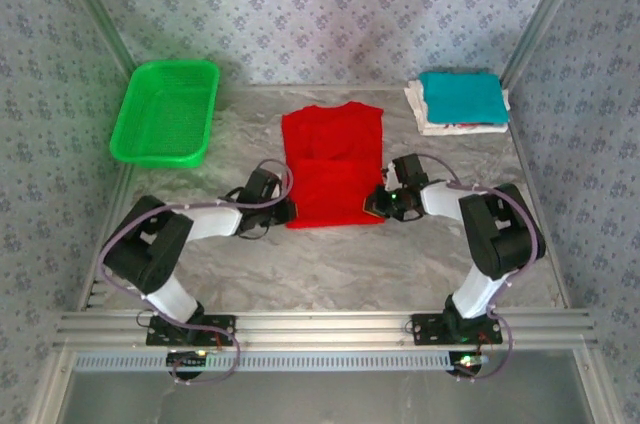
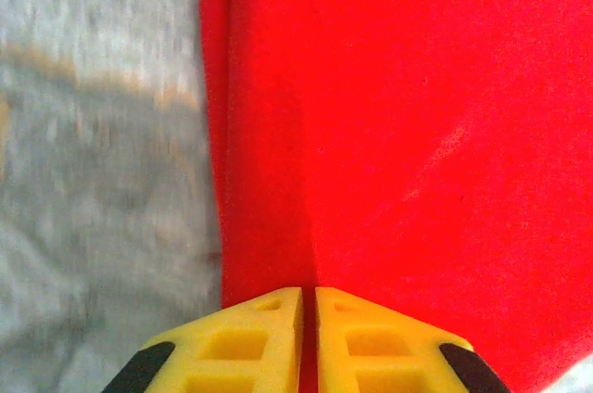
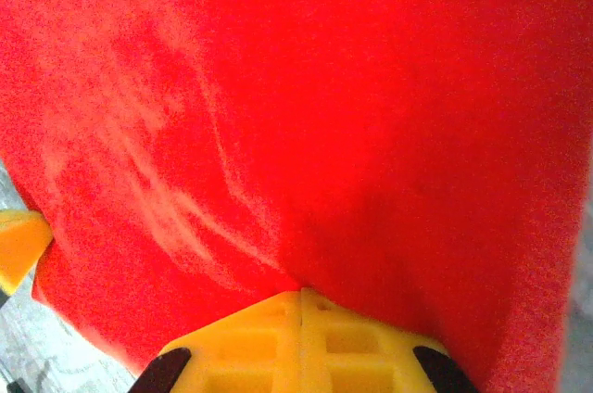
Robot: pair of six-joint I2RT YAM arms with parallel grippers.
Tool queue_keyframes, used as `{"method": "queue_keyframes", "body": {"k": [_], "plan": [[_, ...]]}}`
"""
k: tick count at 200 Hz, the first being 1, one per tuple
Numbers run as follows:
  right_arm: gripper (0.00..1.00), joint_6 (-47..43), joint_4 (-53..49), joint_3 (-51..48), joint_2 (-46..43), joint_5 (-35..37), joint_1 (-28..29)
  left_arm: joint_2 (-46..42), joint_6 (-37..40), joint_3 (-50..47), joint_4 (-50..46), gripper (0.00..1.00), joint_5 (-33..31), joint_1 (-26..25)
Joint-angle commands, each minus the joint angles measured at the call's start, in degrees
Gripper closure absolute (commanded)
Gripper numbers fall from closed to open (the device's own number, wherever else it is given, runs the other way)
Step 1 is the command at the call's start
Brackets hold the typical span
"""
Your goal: Fold and stack the t-shirts
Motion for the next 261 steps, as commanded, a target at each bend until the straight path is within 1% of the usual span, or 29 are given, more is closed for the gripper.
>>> {"method": "queue_keyframes", "body": {"k": [1, 21, 27, 41, 50, 58, 67, 80, 90, 96, 103, 114, 122, 145, 157, 180, 221, 261], "plan": [[1.00, 0.6, -6.9, -4.1, -2.1, 2.2, 0.8, -2.3, -3.5, -4.5, -11.0, 0.86, -1.7, -2.4], [1.00, 1.5, -9.3, -4.5, -4.9, 2.2, 2.2, -5.5, -3.9, -4.0, -14.8, 0.84, -3.2, -3.5], [1.00, 3.3, -9.7, -4.3, -6.2, 2.2, 2.6, -6.8, -3.7, -3.4, -16.3, 0.82, -4.1, -3.5], [1.00, 4.1, -12.4, -2.2, -9.2, 2.7, 3.5, -10.3, -2.8, -1.2, -20.2, 0.74, -6.5, -3.1], [0.99, 3.9, -15.1, -0.1, -11.2, 3.3, 3.8, -12.9, -2.5, 0.1, -22.0, 0.69, -6.6, -2.4], [0.95, 3.7, -17.4, 1.4, -13.1, 3.6, 3.7, -15.3, -2.5, 1.1, -22.9, 0.68, -5.9, -1.7], [0.85, 3.8, -19.7, 2.3, -15.5, 4.2, 3.2, -17.8, -3.1, 1.5, -23.8, 0.65, -4.6, -0.9], [0.78, 4.1, -21.5, 1.7, -18.1, 3.8, 1.5, -20.6, -4.4, 0.8, -24.2, 0.63, -0.6, 0.9], [0.70, 3.9, -22.4, 0.6, -19.7, 2.8, -0.3, -22.5, -5.6, -0.6, -24.0, 0.48, 2.4, 2.1], [0.63, 3.2, -23.0, 0.0, -20.2, 2.4, -1.2, -23.8, -6.3, -1.8, -23.3, 0.43, 4.5, 2.8], [0.59, 2.5, -23.7, -0.9, -20.5, 2.0, -2.4, -25.0, -7.0, -3.5, -22.3, 0.40, 6.6, 3.5], [0.58, 2.4, -23.9, -2.1, -20.3, 1.0, -3.7, -26.7, -7.8, -5.9, -21.3, 0.33, 8.4, 3.9], [0.58, 0.3, -23.7, -2.8, -19.8, 0.1, -4.5, -27.4, -8.1, -7.2, -20.3, 0.33, 9.6, 4.0], [0.58, -0.1, -20.0, -4.6, -17.0, -2.8, -5.2, -26.6, -9.1, -9.0, -17.4, 0.34, 12.3, 4.0], [0.58, -0.1, -18.4, -4.8, -15.4, -4.2, -4.7, -25.4, -9.6, -9.7, -14.6, 0.35, 13.4, 4.0], [0.58, -0.9, -17.4, -4.3, -13.5, -4.2, -2.9, -22.3, -10.3, -9.8, -10.1, 0.37, 14.9, 4.0], [0.58, 0.5, -13.9, -6.6, -12.3, -4.8, -2.7, -16.9, -10.0, -8.1, -7.6, 0.38, 16.0, 3.1], [0.58, 0.6, -13.3, -6.6, -12.0, -4.8, -2.7, -14.2, -9.5, -7.1, -8.2, 0.39, 15.4, 2.4]]}}
